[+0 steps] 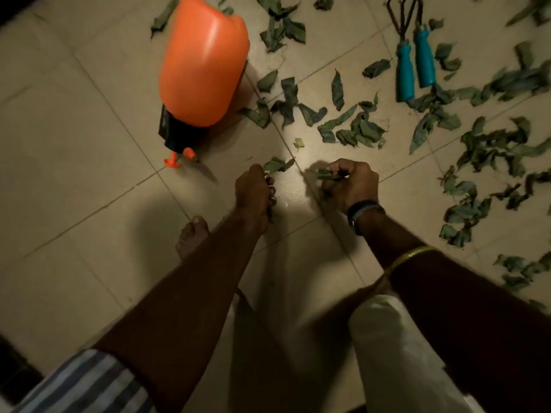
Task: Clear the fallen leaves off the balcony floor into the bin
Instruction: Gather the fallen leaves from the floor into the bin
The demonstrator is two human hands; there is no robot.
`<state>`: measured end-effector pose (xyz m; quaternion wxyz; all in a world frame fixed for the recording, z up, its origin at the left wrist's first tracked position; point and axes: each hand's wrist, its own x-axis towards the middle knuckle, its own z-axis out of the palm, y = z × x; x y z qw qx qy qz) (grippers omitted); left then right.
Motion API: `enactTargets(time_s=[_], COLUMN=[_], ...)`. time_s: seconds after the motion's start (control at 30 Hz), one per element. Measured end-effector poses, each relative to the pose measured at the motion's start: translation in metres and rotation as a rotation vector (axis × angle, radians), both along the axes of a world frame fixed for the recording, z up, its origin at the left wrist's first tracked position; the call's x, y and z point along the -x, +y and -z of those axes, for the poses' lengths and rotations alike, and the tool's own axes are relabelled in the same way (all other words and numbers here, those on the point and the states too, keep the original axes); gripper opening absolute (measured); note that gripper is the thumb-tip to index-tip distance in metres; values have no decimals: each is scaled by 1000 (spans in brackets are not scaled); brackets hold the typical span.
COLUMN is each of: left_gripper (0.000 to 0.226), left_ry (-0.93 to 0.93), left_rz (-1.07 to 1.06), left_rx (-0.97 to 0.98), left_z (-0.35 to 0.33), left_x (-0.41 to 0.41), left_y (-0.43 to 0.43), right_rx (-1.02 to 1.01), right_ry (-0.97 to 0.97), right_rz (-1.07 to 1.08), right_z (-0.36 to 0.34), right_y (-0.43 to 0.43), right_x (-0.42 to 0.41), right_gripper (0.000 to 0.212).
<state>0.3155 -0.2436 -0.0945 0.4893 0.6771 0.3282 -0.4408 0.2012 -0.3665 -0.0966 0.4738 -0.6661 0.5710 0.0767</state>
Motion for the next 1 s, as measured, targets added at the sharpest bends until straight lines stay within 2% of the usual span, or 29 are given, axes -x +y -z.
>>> enactTargets(time_s=[0.2, 0.27, 0.47, 0.53, 0.7, 1.0], left_gripper=[26, 27, 19, 20, 28, 31], left_ry=[19, -15, -65, -73, -78, -137], left_rz=[-63, -85, -304, -398, -635, -788], left_rx=[72, 88, 214, 240, 258, 185], left_z=[-102, -134, -228, -253, -295, -347], left_x=[-17, -28, -74, -86, -124, -209], left_y=[7, 15, 64, 94, 177, 367], right_rx=[-68, -33, 116, 133, -107, -323], right_ry=[-228, -311, -447, -499, -539, -553], right_rz=[156, 113, -124, -252, -486, -595], right_z=[-122, -163, -247, -269, -306, -353], right_y=[32, 50, 101, 125, 203, 391], right_x=[-35, -53, -121, -146, -206, -301], right_gripper=[27, 30, 16, 23, 13, 13])
